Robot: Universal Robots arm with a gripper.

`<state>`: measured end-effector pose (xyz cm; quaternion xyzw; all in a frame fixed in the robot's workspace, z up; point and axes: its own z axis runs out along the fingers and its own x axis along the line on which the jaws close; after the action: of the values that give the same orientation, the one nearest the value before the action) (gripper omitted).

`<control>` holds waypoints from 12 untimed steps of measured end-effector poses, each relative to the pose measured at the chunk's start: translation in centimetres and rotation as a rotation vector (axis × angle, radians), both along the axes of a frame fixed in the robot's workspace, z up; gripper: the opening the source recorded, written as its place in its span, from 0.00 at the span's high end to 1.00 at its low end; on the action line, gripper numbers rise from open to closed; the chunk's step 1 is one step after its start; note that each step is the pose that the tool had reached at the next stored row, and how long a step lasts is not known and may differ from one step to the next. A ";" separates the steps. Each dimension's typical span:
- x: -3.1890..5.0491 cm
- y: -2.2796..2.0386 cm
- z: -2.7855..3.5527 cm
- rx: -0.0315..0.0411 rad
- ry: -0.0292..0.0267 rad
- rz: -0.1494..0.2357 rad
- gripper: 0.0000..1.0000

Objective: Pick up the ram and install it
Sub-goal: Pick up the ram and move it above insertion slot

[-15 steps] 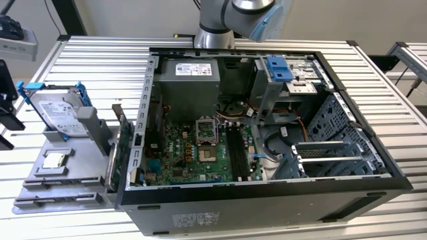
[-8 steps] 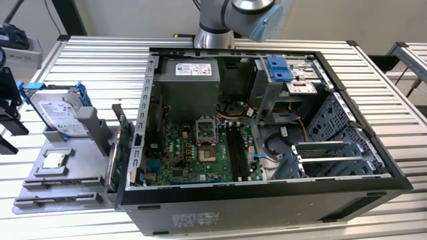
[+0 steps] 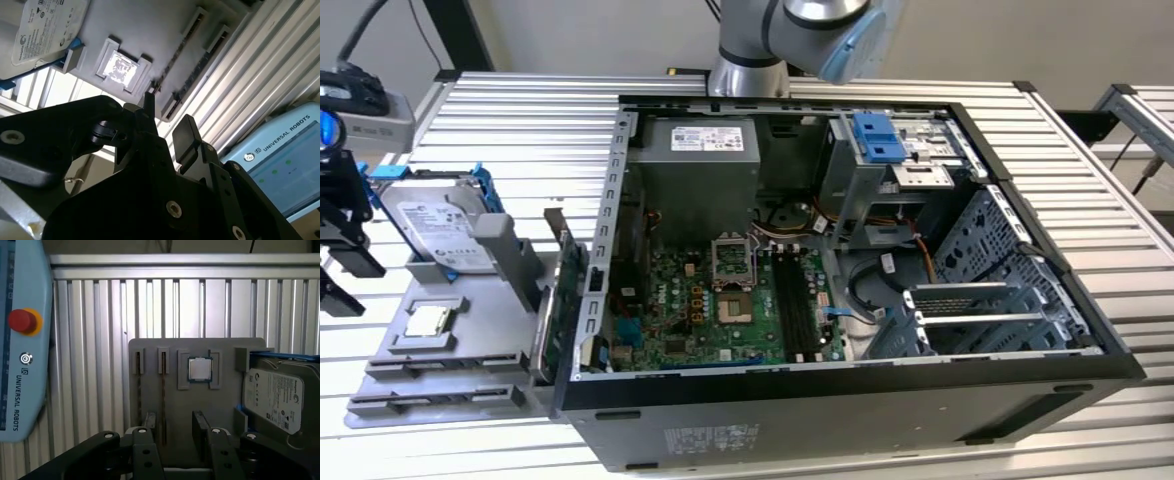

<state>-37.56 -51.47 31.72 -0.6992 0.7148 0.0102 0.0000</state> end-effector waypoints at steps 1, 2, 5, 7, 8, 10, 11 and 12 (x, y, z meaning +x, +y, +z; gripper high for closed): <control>0.00 -0.03 -0.11 -0.0001 0.0000 0.000 0.00; 0.00 -0.06 -0.19 -0.0001 0.0001 0.000 0.00; 0.00 -0.08 -0.57 0.0000 0.0001 0.000 0.00; 0.00 -0.12 -0.72 -0.0001 0.0003 0.000 0.00; 0.00 -0.16 -0.73 -0.0002 0.0010 0.000 0.00; 0.00 -0.16 -0.79 -0.0002 0.0013 0.000 0.00; 0.00 -0.18 -0.82 -0.0001 0.0015 0.000 0.00; 0.00 -0.18 -0.82 -0.0002 0.0018 0.000 0.00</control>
<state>-37.56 -51.64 30.91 -0.6992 0.7148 0.0108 -0.0007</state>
